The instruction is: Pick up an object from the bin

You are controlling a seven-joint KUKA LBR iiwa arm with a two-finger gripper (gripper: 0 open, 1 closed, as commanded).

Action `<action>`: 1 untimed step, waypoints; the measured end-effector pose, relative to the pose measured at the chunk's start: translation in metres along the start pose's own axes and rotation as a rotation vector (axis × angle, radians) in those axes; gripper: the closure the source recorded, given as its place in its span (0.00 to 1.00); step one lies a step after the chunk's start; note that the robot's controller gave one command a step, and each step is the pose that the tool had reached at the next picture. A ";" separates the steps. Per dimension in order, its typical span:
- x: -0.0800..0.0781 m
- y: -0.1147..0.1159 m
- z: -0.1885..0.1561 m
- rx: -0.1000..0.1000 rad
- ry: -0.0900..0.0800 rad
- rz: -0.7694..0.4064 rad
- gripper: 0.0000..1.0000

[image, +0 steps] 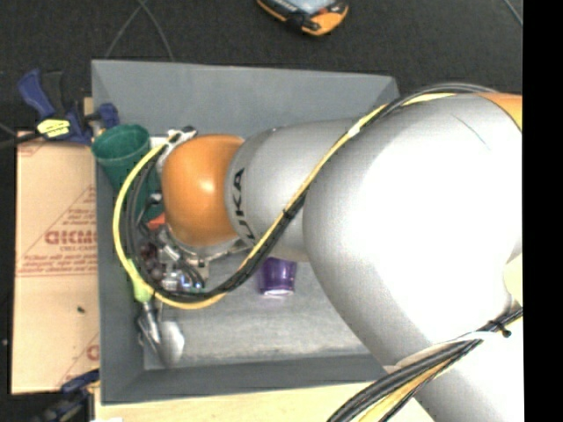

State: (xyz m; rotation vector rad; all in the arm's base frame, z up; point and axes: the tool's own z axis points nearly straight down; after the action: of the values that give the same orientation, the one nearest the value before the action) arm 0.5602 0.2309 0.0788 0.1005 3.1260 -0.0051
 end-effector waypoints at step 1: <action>-0.027 0.005 0.006 -0.002 0.006 0.133 0.00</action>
Offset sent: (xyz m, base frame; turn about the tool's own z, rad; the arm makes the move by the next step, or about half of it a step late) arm 0.0008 0.0004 -0.0001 0.0024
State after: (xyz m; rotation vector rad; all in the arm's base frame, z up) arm 0.5872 0.2340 0.0727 0.3088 3.1182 0.0004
